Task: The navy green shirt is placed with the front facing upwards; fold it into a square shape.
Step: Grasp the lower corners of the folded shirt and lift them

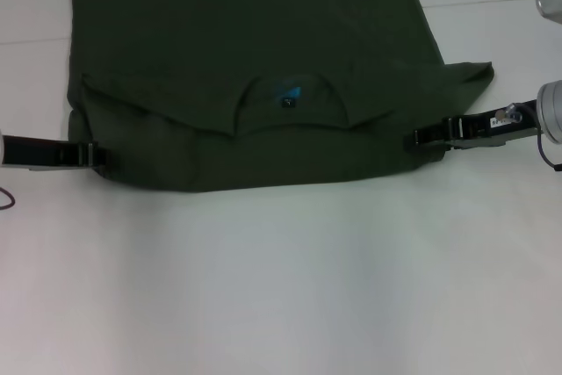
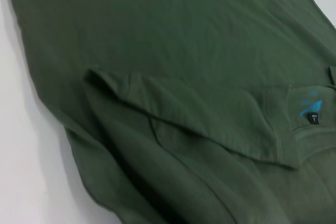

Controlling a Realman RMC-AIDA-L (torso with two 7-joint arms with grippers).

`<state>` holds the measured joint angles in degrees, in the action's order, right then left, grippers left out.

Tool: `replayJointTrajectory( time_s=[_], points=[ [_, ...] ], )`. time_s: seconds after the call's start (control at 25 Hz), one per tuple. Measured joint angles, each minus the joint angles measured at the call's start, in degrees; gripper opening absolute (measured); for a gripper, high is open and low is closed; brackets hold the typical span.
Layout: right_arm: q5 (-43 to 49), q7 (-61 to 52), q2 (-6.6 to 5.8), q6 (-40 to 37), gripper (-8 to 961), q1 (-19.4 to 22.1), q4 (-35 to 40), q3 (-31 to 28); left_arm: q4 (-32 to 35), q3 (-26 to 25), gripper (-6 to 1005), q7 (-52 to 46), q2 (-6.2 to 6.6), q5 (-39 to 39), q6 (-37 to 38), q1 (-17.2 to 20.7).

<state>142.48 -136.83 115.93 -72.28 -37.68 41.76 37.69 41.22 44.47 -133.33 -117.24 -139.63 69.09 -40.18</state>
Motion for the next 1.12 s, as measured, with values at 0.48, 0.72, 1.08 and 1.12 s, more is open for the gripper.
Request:
replayJointTrajectory(
  time_s=[0.48, 0.72, 1.08, 1.12],
  points=[
    [0.40, -0.53, -1.53, -2.18, 648, 0.06, 0.74, -0.33, 0.00, 0.00, 76, 0.00, -0.15, -0.04, 0.20, -0.25],
    [-0.58, -0.15, -0.95, -1.61, 635, 0.23, 0.90, -0.52, 0.00, 0.00, 76, 0.00, -0.22, -0.03, 0.34, -0.13],
    [-0.96, -0.07, -0.70, -1.09, 615, -0.05, -0.64, -0.08, 0.00, 0.00, 75, 0.00, -0.14, -0.03, 0.01, 0.00],
    [-0.93, -0.08, -0.70, -1.09, 613, -0.09, -0.76, -0.07, 0.00, 0.00, 75, 0.00, -0.11, -0.03, 0.01, 0.01]
  ],
)
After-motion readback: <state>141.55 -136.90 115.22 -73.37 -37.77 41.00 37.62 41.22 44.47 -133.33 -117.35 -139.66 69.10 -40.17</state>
